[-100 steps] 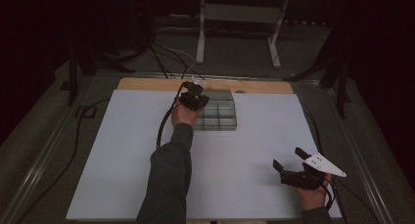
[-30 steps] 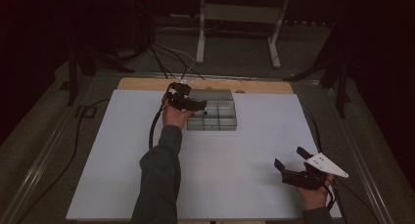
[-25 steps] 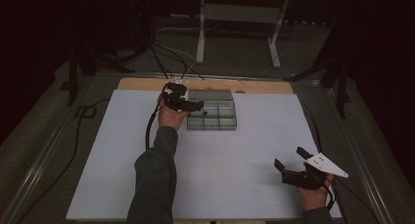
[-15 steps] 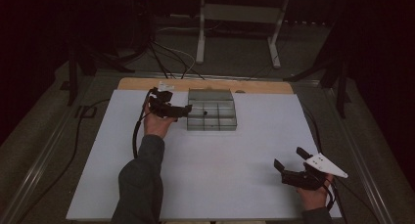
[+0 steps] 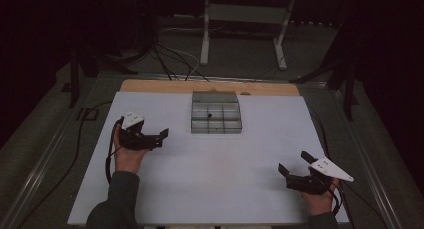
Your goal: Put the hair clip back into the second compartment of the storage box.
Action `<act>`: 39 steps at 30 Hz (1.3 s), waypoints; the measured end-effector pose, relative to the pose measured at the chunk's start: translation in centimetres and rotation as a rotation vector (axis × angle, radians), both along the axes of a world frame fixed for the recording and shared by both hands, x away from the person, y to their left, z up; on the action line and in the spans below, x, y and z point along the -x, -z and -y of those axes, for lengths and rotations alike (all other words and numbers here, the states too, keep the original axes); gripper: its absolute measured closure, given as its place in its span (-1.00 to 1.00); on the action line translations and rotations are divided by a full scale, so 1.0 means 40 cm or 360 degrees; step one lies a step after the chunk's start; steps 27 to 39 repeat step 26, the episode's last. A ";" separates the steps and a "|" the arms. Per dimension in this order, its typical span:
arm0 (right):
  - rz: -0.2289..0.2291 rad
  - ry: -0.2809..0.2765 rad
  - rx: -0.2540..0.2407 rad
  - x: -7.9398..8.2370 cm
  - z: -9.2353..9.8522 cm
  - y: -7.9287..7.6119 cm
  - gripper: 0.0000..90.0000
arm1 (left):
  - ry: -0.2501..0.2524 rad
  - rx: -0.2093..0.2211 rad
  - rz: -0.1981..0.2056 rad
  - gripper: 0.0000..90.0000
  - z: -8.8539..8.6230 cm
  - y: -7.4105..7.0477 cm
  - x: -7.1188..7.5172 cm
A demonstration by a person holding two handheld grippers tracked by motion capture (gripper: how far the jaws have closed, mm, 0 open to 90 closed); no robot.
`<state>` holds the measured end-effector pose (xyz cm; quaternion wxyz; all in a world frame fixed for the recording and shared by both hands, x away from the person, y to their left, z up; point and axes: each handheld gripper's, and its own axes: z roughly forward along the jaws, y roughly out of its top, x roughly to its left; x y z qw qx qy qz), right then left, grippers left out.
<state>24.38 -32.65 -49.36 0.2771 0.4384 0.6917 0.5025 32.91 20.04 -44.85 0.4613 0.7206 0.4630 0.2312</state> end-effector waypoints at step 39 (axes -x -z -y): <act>0.0006 -0.0010 0.0025 0.006 -0.002 -0.002 -0.99 | -0.0141 0.0067 0.0168 -0.98 -0.082 0.078 0.218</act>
